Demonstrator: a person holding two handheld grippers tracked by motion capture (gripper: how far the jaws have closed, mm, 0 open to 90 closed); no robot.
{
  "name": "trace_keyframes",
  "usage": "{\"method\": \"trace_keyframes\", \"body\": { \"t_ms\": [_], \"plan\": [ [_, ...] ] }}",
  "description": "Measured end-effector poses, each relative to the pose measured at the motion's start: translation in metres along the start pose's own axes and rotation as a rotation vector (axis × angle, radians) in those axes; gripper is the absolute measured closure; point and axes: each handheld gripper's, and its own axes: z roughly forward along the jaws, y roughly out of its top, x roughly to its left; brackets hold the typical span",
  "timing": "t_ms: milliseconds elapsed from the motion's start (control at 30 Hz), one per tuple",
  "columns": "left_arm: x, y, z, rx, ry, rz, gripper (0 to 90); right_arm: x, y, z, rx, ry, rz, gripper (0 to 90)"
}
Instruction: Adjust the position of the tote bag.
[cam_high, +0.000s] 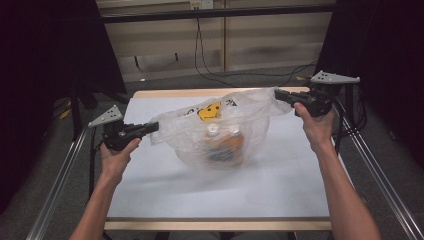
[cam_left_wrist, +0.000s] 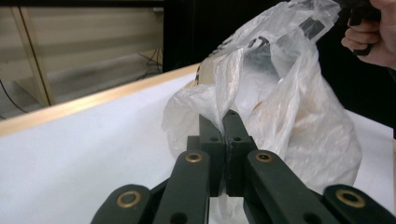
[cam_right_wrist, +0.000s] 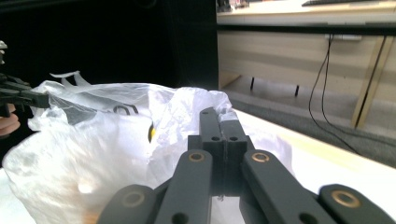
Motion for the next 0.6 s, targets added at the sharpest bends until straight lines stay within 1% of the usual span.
{"method": "trace_keyframes", "body": {
  "t_ms": [133,167,200,267,400,433,467,500,533,567,600],
  "plan": [
    [0.004,-0.007,0.005,0.028,0.002,-0.021,89.5,-0.003,-0.011,0.006,0.036,-0.018,0.008,90.0],
    [0.007,-0.011,0.008,0.038,-0.004,-0.035,89.5,-0.004,-0.016,0.008,0.054,-0.023,0.015,90.0],
    [0.007,-0.011,0.008,0.038,-0.004,-0.035,89.5,-0.004,-0.016,0.008,0.054,-0.023,0.015,90.0],
    [0.009,-0.015,0.012,0.056,0.004,-0.044,89.5,-0.006,-0.023,0.012,0.066,-0.027,0.021,90.0],
    [0.010,-0.022,0.015,0.075,0.004,-0.039,89.5,-0.009,-0.033,0.016,0.083,-0.024,0.034,90.0],
    [0.010,-0.025,0.017,0.095,-0.003,-0.043,89.5,-0.008,-0.037,0.018,0.099,-0.033,0.031,90.0],
    [0.010,-0.025,0.017,0.095,-0.003,-0.043,89.5,-0.008,-0.040,0.018,0.113,-0.037,0.024,90.0],
    [0.010,-0.028,0.017,0.117,-0.010,-0.037,89.5,-0.009,-0.043,0.019,0.122,-0.038,0.027,90.0],
    [0.010,-0.028,0.017,0.117,-0.010,-0.037,89.5,-0.009,-0.043,0.019,0.122,-0.038,0.027,90.0],
    [0.009,-0.031,0.016,0.136,-0.019,-0.028,89.5,-0.009,-0.049,0.017,0.146,-0.057,0.024,90.0],
    [0.009,-0.031,0.016,0.136,-0.019,-0.028,89.6,-0.009,-0.049,0.017,0.146,-0.057,0.024,90.0]
  ]
}}
